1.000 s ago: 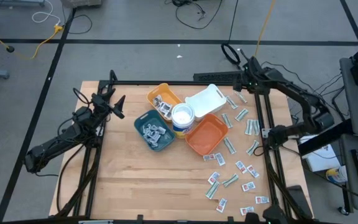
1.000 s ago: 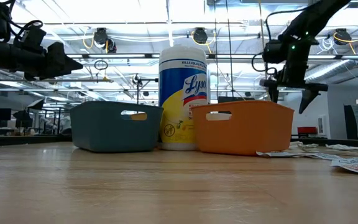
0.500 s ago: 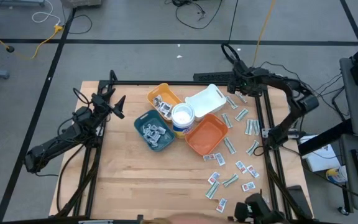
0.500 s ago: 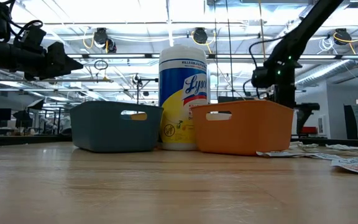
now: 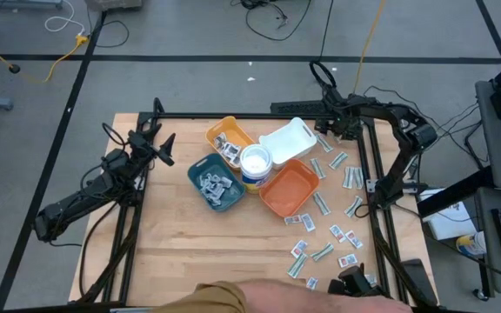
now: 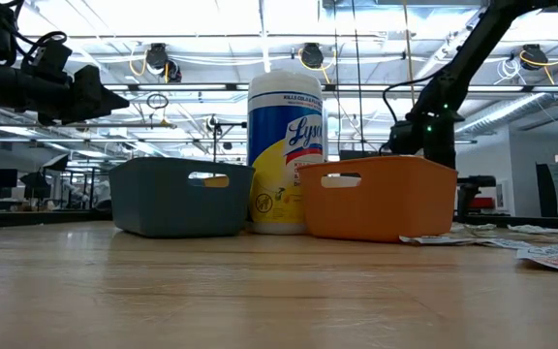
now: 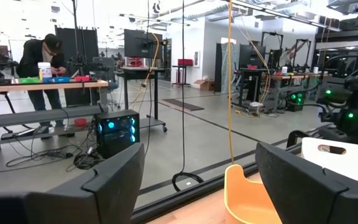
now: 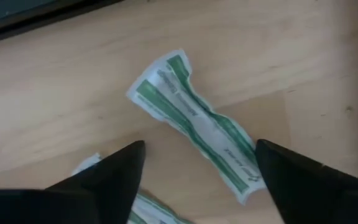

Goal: Pick & Place First Aid Supplies
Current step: Put the green bandage into the white bin

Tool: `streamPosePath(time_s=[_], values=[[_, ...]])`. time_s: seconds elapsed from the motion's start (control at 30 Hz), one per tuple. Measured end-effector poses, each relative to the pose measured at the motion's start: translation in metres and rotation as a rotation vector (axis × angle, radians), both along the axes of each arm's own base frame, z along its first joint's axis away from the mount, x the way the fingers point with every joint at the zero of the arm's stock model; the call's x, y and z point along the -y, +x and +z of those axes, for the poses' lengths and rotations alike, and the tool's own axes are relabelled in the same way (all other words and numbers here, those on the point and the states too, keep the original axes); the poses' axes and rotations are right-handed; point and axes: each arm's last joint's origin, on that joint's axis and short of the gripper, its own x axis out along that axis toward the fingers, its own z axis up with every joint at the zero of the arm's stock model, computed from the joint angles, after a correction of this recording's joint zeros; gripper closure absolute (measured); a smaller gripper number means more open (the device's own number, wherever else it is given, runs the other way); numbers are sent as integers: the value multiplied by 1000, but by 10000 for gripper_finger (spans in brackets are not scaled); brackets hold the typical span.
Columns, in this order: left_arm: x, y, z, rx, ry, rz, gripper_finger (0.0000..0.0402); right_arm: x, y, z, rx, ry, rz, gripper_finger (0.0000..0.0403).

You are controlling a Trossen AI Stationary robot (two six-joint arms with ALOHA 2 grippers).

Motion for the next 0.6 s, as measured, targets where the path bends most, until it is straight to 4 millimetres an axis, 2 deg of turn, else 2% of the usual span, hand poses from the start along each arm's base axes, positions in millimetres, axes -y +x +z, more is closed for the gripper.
streamPosePath(time_s=[0.47,0.6], values=[[0,0,0,0,0,0,69,0,0,0,1,-5,-27,330],[0,0,0,0,0,0,73,-3,-3,9,1,-26,-12,392]])
